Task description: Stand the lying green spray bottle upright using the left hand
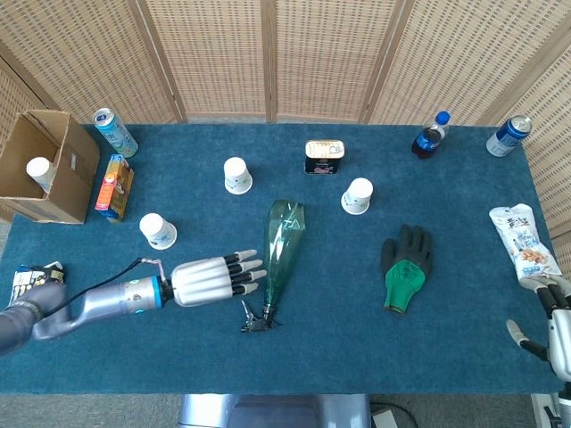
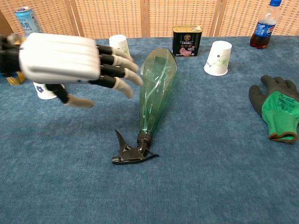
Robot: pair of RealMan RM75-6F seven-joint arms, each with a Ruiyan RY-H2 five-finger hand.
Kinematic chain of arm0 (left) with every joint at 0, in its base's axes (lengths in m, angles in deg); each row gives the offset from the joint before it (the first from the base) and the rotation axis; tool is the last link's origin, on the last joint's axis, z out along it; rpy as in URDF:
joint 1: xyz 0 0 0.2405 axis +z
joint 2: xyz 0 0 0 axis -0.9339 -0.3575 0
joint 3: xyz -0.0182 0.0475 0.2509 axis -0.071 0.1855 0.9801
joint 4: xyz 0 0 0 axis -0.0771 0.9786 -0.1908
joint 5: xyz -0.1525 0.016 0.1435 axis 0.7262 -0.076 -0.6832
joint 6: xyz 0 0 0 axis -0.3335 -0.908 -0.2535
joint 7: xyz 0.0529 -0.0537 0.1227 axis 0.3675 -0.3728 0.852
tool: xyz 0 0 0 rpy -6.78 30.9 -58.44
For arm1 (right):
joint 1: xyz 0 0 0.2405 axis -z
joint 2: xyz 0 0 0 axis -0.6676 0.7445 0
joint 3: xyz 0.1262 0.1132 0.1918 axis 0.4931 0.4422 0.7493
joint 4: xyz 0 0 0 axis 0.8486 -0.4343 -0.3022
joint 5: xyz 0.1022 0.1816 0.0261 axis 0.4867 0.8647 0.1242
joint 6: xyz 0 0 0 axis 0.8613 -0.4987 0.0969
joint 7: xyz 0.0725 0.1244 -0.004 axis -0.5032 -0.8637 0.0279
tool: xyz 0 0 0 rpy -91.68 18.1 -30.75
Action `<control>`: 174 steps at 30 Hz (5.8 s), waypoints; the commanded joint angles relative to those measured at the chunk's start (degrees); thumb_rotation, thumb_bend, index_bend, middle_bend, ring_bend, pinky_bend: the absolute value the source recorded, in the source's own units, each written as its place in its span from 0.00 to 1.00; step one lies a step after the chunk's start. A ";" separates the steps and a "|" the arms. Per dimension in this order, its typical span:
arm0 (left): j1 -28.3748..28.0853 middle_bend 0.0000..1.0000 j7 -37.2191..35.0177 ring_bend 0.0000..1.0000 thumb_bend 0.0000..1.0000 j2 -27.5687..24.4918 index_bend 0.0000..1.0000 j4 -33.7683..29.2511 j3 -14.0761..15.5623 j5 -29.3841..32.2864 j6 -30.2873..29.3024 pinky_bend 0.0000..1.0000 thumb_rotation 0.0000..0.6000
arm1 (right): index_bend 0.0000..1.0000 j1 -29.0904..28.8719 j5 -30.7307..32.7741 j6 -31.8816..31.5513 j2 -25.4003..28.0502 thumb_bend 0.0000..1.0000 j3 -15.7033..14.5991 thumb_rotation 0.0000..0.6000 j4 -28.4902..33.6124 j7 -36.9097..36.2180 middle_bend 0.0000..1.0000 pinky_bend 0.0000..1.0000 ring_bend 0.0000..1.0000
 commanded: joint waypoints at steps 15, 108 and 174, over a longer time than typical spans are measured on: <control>-10.11 0.12 -2.27 0.09 0.42 11.38 0.20 12.51 3.96 0.02 -0.28 0.09 1.00 | 0.28 1.19 1.63 -0.52 0.24 0.26 0.78 1.00 -1.24 -1.66 0.29 0.32 0.18; 3.03 0.53 -28.97 0.54 0.42 2.54 0.61 -16.97 -13.29 49.68 -6.80 0.64 1.00 | 0.25 0.89 1.00 2.43 -3.22 0.25 1.35 1.00 -5.52 -9.37 0.29 0.32 0.18; 8.29 0.48 -53.31 0.47 0.42 8.32 0.56 -8.68 -10.94 37.08 -1.11 0.57 1.00 | 0.24 1.30 1.75 2.26 -3.50 0.24 1.18 1.00 -5.82 -10.56 0.29 0.33 0.18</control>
